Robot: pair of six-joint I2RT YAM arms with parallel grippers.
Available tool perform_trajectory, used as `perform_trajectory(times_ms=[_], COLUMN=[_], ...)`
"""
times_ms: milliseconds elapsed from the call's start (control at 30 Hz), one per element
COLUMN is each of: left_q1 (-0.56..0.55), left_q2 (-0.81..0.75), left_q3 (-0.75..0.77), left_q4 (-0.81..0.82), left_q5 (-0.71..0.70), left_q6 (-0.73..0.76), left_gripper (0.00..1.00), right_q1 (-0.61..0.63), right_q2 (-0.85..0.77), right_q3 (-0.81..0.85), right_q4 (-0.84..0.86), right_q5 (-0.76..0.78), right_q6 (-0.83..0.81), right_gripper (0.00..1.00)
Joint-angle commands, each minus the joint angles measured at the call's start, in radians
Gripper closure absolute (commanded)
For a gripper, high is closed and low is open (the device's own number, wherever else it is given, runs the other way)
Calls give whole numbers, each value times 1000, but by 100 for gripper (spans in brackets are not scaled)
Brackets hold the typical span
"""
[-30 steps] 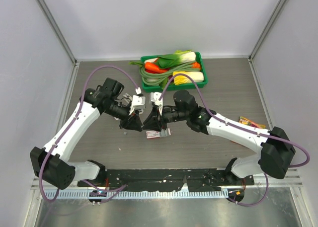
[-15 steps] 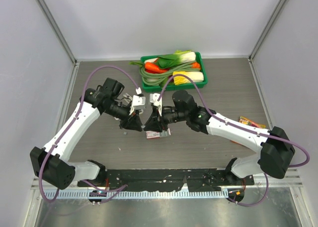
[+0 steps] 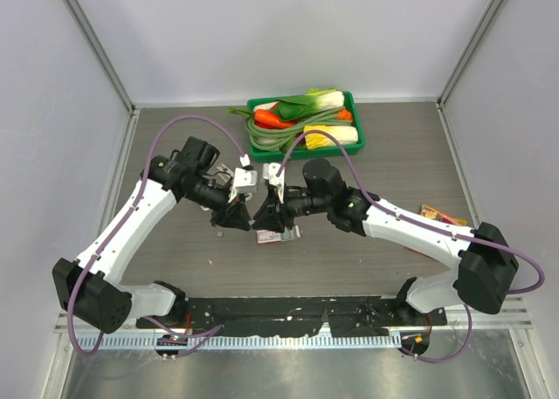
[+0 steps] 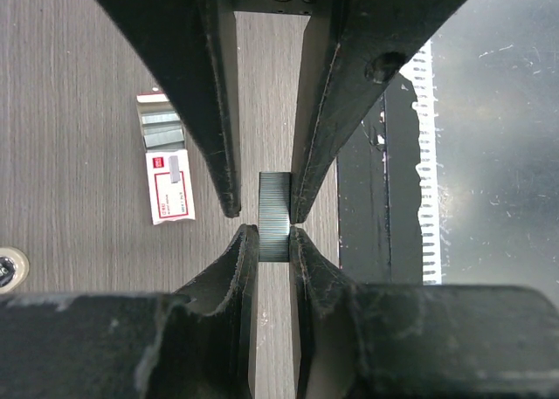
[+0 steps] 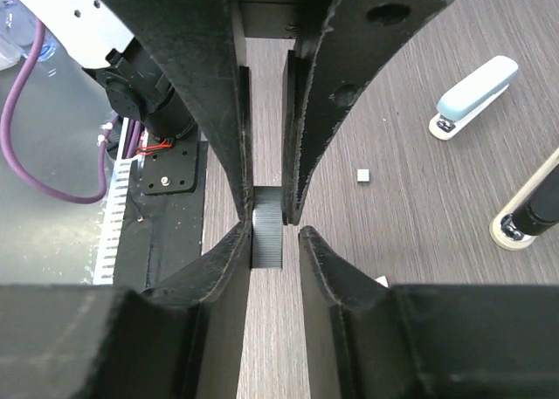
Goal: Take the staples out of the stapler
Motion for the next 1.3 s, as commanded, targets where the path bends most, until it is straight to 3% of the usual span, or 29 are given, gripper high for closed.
perform_trajectory(times_ms=[0, 167, 467, 533, 567, 633, 667, 767, 967, 1133, 1267], left_q1=[-14, -19, -22, -24, -22, -22, -22, -24, -21, -21, -25], left_q2=[-20, -15, -14, -12, -14, -17, -17, -17, 9, 141, 222], left_q3=[24, 27, 24, 24, 23, 21, 19, 13, -28, 7, 24], left_q4=[18, 21, 24, 40, 49, 98, 118, 197, 320, 373, 380], left_q5=[22, 22, 15, 6, -1, -37, -57, -155, -264, -409, -455], left_q6=[-17, -22, -23, -46, -61, -107, -161, -220, -267, -405, -462], left_gripper=[90, 90, 89, 75, 63, 55, 45, 31, 19, 20, 20], right_q1=[12, 16, 16, 16, 16, 16, 16, 13, 12, 12, 15], right_q2=[-32, -31, -35, -42, -46, -57, -60, -85, -126, -143, -128], right_q3=[12, 16, 19, 19, 15, 9, 1, -34, -145, -247, -313], right_q4=[69, 69, 37, 23, 19, -4, -15, -47, -123, -107, -89], right_q5=[68, 81, 63, 62, 69, 87, 121, 230, 429, 694, 790], right_q6=[-18, -21, -34, -37, -38, -43, -46, -41, 34, 175, 301], right_gripper=[64, 65, 87, 92, 95, 96, 96, 98, 99, 99, 99])
